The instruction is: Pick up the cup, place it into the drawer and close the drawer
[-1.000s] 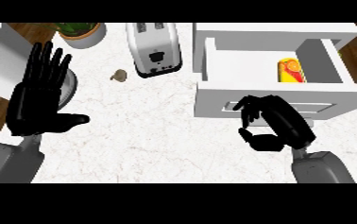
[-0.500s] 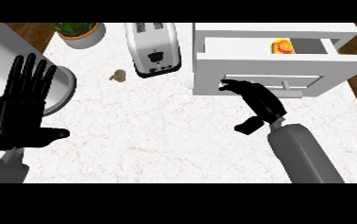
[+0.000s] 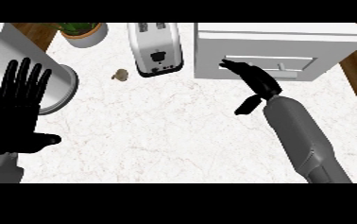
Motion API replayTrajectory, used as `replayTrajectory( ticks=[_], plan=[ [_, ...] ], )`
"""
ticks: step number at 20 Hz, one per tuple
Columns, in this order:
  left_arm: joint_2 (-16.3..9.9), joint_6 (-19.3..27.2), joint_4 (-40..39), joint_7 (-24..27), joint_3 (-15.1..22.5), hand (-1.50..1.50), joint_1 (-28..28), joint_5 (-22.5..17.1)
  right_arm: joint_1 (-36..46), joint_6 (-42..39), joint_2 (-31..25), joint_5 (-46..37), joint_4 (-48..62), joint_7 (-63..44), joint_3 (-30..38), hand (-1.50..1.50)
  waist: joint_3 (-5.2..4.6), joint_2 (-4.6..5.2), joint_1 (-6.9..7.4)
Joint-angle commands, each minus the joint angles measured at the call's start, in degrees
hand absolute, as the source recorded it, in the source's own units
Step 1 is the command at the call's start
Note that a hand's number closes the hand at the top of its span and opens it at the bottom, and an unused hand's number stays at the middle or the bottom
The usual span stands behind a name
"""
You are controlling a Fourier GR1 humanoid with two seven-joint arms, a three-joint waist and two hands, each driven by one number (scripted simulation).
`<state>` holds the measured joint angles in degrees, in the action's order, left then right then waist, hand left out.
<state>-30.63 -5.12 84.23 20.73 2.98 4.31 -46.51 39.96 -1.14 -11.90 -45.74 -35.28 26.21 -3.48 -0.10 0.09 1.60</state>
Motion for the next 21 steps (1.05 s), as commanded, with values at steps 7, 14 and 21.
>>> replayTrajectory(
  ticks=[7,14,21],
  plan=[
    [1.4,-3.0,-3.1,0.8,-0.9,-1.5,1.6,1.8,13.4,-1.5,-5.4,0.3,19.5,6.2,5.5,-1.5,0.22,1.27,1.51],
    [3.1,-1.3,-2.6,-0.1,0.2,-1.5,3.2,2.8,17.2,-2.3,-7.2,1.1,23.0,6.3,7.3,-1.5,0.28,1.87,2.51],
    [3.1,-1.8,-3.8,0.7,0.2,-1.5,3.6,4.4,17.1,-1.7,-7.8,0.7,25.0,8.1,7.3,-1.5,0.28,1.95,2.84]
  ],
)
